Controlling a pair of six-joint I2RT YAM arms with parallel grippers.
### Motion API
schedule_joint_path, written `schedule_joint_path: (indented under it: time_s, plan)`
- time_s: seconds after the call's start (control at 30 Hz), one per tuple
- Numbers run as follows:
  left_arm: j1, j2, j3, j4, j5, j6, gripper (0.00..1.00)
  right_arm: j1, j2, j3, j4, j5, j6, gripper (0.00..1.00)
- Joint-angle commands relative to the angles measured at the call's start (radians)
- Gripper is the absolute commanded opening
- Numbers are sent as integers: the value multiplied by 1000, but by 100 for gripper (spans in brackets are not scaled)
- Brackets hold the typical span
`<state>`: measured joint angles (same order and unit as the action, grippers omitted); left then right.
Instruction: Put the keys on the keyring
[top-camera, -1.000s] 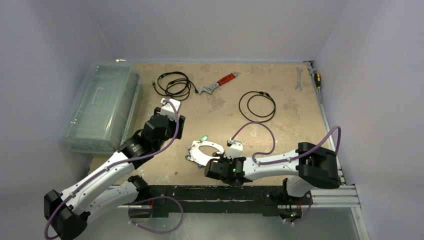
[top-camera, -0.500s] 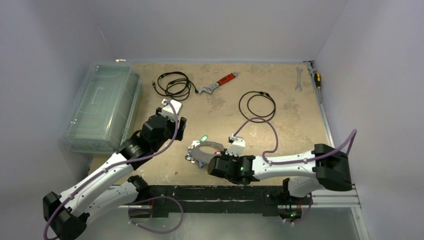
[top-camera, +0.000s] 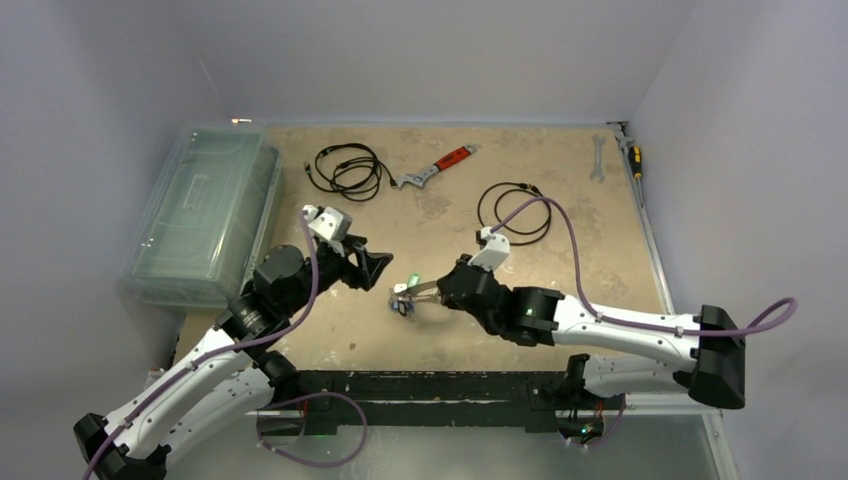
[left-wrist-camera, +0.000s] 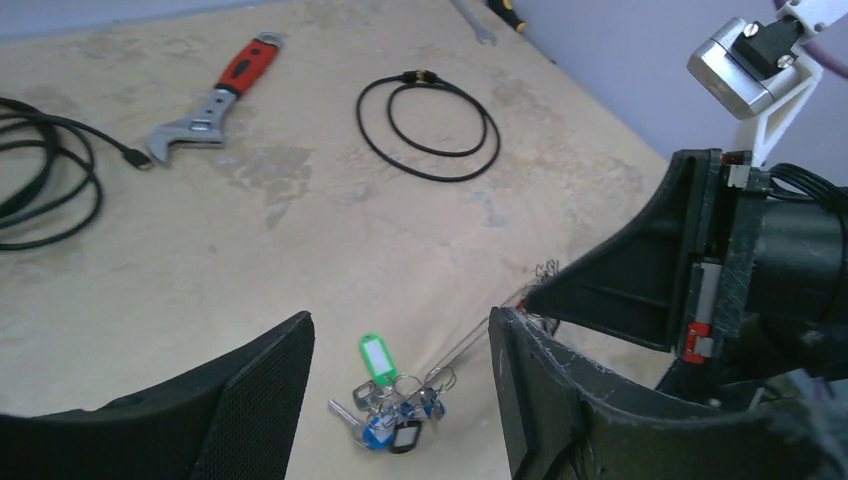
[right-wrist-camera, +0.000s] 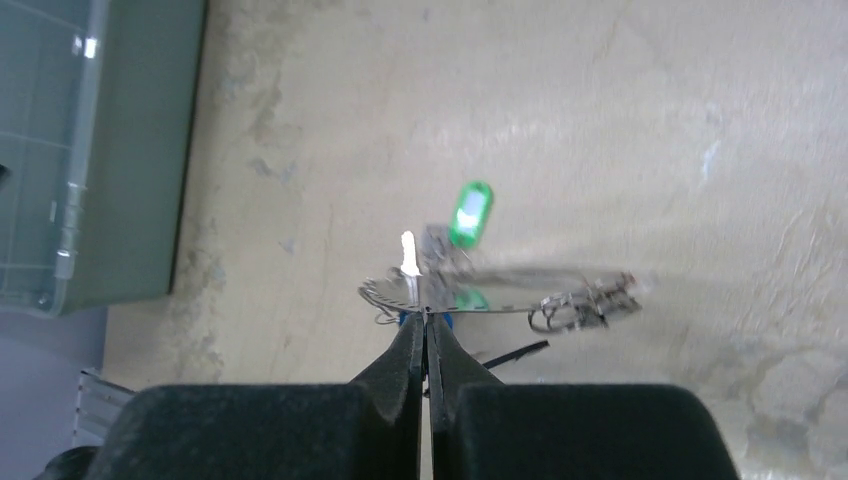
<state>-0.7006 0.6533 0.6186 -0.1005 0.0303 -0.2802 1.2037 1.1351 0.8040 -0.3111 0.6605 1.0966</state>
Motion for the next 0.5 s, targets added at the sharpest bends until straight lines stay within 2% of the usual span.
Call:
schedule_joint_path:
  time_s: [0.0,0.2,0.33,0.47]
  plan:
    - [3,11,-71,177,92,-268,64,-38,-37,55,124,-11,-195,0]
    - [-3,19,-173,397,168,-449,60,-106,-8,152,92,-33,-243,0]
    - [-38,19,-260,563,193,-432,54,-143,-11,190,93,-78,-256,0]
    - [-84,50,-331,751,200,-410,53,-154,-12,229,85,-109,-272,0]
